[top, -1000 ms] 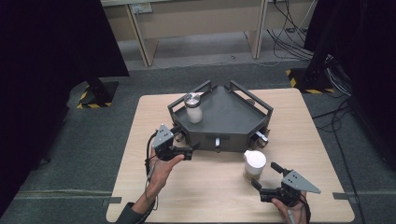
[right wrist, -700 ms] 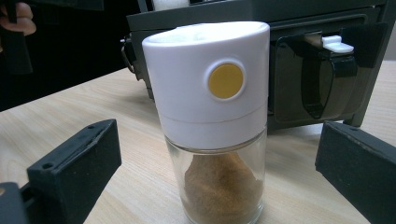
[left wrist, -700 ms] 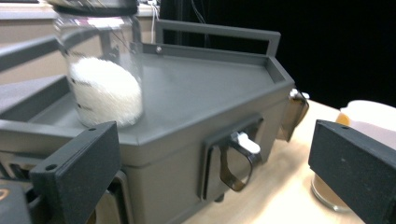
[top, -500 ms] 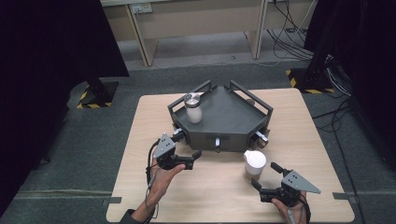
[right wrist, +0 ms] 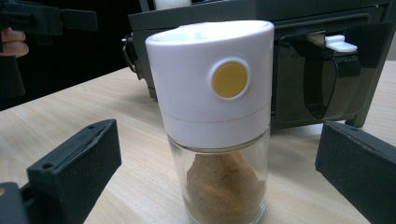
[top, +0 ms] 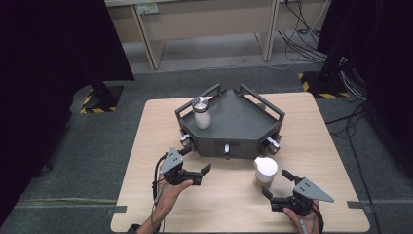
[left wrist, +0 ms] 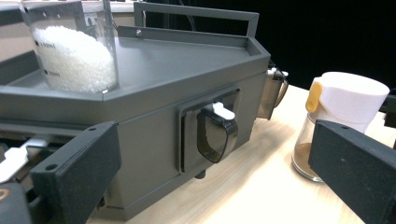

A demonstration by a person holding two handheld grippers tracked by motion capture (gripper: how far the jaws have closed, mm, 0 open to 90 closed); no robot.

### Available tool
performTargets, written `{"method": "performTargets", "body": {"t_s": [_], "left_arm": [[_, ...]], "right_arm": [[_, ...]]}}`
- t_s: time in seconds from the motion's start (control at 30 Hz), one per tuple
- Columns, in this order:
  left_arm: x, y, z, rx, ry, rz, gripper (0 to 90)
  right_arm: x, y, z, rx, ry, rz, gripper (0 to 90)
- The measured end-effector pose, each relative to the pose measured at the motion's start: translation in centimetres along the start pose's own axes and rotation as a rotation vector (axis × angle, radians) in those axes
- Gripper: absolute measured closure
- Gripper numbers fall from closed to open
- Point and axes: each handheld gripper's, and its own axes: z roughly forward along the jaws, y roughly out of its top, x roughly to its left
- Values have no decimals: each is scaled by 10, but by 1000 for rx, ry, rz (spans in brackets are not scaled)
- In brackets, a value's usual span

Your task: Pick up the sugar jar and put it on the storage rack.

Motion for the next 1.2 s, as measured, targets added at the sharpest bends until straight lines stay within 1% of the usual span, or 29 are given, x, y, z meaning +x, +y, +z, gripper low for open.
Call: {"method": "performTargets", "body": {"t_s": [0.37, 0.57, 0.77, 0.9, 1.2], "left_arm": [[-6, -12, -2, 2, -16, 9, 19], [-6, -24, -8, 7, -18, -11, 19], [-7, -30, -13, 2, -21, -23, 19], [-10, -33, -15, 9, -26, -19, 19], [-17, -41, -17, 19, -18, -6, 20]], "right_arm": [[0, 0, 0, 0, 0, 0, 6], [1, -1, -1, 0, -7, 1, 6], [2, -1, -3, 0, -11, 0, 6], [2, -1, -3, -3, -12, 1, 6], [2, -1, -4, -2, -12, 1, 6]]}}
